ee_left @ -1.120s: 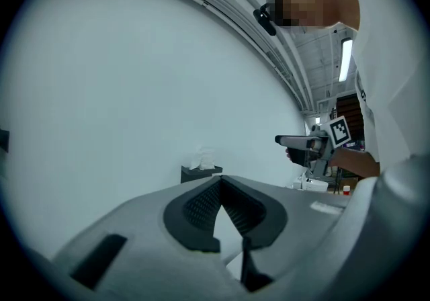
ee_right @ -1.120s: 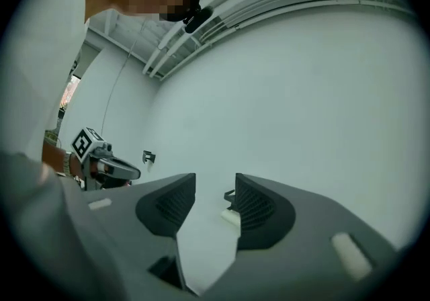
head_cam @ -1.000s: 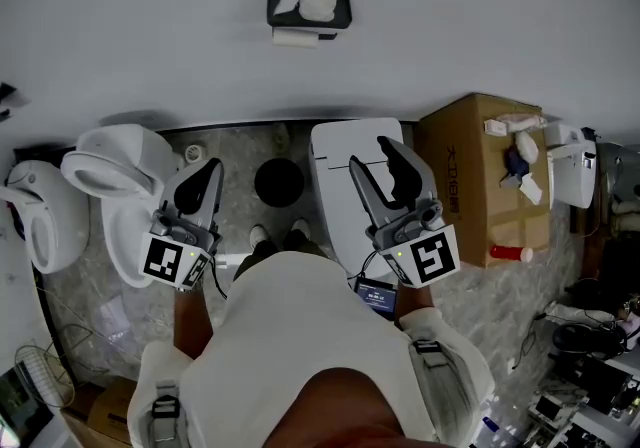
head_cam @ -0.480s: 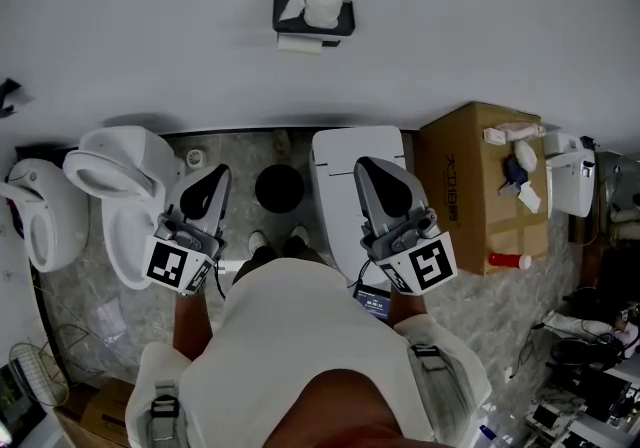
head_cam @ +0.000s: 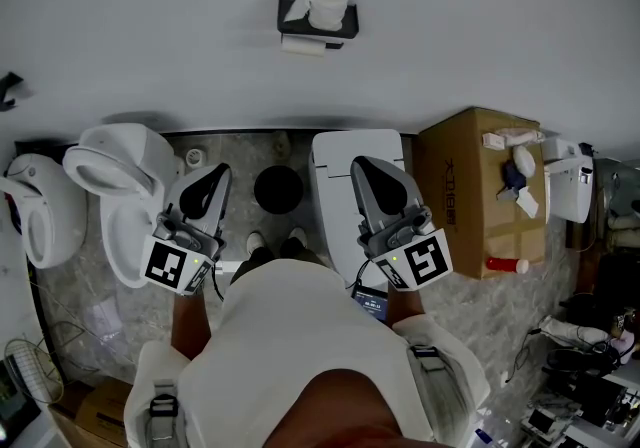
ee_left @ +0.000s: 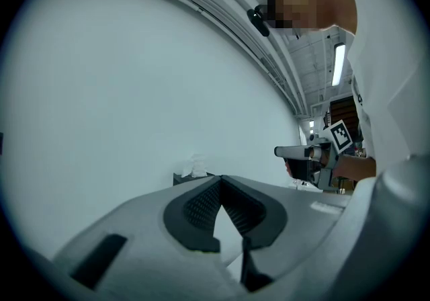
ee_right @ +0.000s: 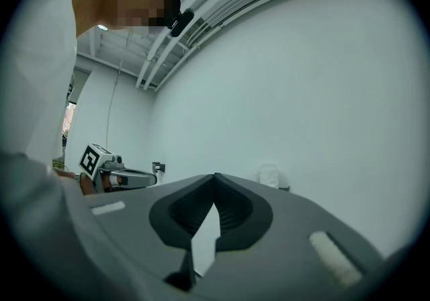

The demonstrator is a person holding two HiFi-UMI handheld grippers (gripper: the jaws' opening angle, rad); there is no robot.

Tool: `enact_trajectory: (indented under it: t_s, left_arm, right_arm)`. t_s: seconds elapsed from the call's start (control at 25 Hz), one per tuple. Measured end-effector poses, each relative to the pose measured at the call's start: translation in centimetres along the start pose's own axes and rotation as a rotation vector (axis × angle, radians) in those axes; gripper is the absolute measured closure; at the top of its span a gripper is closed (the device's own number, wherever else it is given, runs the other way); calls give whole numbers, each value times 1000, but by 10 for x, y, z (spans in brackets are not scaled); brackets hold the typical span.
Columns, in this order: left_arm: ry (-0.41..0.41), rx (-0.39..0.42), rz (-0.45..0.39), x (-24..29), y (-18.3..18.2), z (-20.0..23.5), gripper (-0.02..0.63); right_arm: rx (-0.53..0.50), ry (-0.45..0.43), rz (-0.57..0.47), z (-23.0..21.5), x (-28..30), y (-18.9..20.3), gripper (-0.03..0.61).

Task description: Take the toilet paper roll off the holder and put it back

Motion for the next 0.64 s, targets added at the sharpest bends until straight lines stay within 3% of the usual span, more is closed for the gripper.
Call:
enact_trajectory:
  t_s: [0.64]
  left_arm:
    - [0,2,-1,2,1,-3,611]
  right_arm:
    - [-39,-62,25,12,3,3,571]
Point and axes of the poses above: the fingertips, and each gripper's own axes: x forward along the fingers, z to its left, y out of its underside, the point moved 8 cm from there along -x, backward along the fingers, and after that the axes turned 2 degrees about -y, right-handed, at the moved point
